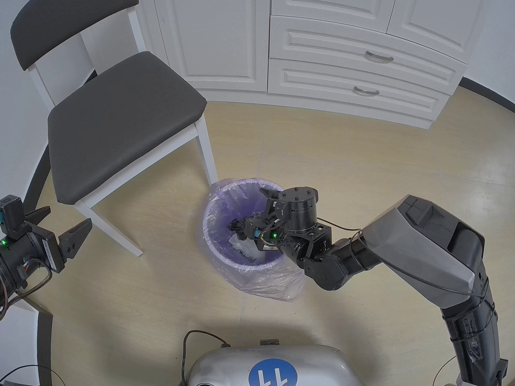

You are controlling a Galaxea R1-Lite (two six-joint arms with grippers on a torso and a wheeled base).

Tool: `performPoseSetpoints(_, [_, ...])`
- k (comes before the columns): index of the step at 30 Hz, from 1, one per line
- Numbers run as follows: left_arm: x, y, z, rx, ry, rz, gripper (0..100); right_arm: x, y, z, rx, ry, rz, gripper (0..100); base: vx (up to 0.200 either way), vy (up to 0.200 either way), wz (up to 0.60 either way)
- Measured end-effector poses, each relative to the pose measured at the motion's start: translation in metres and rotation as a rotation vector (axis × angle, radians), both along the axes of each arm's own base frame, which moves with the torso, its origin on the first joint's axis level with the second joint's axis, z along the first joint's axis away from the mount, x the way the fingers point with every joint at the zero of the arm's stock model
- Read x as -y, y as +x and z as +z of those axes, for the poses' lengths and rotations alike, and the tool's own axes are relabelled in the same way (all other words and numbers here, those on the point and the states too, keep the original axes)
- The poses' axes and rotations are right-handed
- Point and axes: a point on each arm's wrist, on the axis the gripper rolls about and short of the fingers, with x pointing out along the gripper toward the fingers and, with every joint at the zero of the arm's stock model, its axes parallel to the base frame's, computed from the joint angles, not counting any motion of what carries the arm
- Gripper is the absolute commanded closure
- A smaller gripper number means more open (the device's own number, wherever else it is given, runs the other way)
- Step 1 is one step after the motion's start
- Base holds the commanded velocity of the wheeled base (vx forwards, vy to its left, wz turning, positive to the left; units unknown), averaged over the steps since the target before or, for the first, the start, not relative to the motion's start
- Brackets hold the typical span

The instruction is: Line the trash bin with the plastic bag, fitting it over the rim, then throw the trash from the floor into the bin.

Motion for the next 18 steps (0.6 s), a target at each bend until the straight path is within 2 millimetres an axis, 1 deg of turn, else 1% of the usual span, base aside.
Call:
performPoseSetpoints(5, [0.000,0.000,0.000,0.000,0.000,0.000,0,0.000,-0.002,0.007,0.000,0.000,0.003,0,0.000,0.000,0.00])
performPoseSetpoints(8, [0.000,0.000,-0.001,-0.002,0.000,0.000,0,0.001,-0.004,0.010,-0.033,-0.024,0.004,0,0.000,0.000,0.00])
performPoseSetpoints(14, [0.000,0.000,-0.001,-0.005,0.000,-0.001,0,0.006,-0.011,0.011,-0.199,-0.077,-0.014,0,0.000,0.000,0.00])
performPoseSetpoints(16, [0.000,0.000,-0.001,-0.005,0.000,-0.001,0,0.006,-0.013,0.015,-0.284,-0.057,-0.040,0,0.000,0.000,0.00])
performPoseSetpoints(18, [0.000,0.000,-0.001,-0.005,0.000,-0.001,0,0.005,-0.012,0.023,-0.347,-0.015,-0.071,0,0.000,0.000,0.00])
